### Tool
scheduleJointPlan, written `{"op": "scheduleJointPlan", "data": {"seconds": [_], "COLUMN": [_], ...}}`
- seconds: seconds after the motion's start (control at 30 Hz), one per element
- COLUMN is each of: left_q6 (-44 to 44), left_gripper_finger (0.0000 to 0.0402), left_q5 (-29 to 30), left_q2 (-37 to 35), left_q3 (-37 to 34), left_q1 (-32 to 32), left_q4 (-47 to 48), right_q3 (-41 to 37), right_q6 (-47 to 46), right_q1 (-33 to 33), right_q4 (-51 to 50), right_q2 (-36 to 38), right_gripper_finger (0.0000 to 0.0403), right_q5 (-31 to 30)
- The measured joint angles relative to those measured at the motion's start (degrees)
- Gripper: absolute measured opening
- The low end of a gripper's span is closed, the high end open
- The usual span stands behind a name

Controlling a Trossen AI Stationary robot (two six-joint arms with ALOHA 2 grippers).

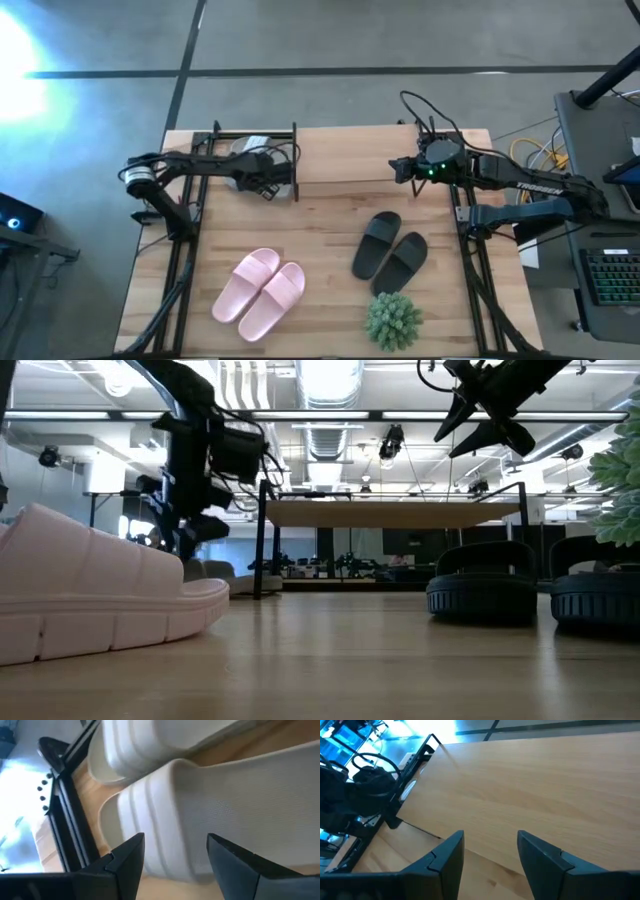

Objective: Pick and place slides into the shelf
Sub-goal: Put the bottom gray slides under the shelf

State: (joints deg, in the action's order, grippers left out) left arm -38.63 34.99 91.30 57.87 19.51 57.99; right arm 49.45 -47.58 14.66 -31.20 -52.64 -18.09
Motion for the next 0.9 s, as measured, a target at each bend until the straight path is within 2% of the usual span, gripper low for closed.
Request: {"op": "scheduleJointPlan", "data": {"seconds": [0.53,0.67,0.9], "left_q6": [-0.17,-0.04,-0.04], "left_gripper_finger": [0.0192,0.0146,0.0020], "left_q5": [2.38,4.79,7.19], "left_q2": [-0.67,-0.69,-0.69], "left_q3": [-9.36,-9.71,-9.84], "left_q1": [0.02,0.02,0.20], "left_q4": [-2.34,-2.47,-2.38], "right_q3": [0.02,0.02,0.02], "right_q6": [0.13,0.03,0.03], "right_q1": [0.02,0.02,0.02], "right_q4": [-0.09,-0.09,-0.09], "right_q2": [-0.01,-0.02,-0.02], "right_gripper_finger": [0.0175,0.0176,0.0173], "right_q5": [-1.60,-1.60,-1.62]}}
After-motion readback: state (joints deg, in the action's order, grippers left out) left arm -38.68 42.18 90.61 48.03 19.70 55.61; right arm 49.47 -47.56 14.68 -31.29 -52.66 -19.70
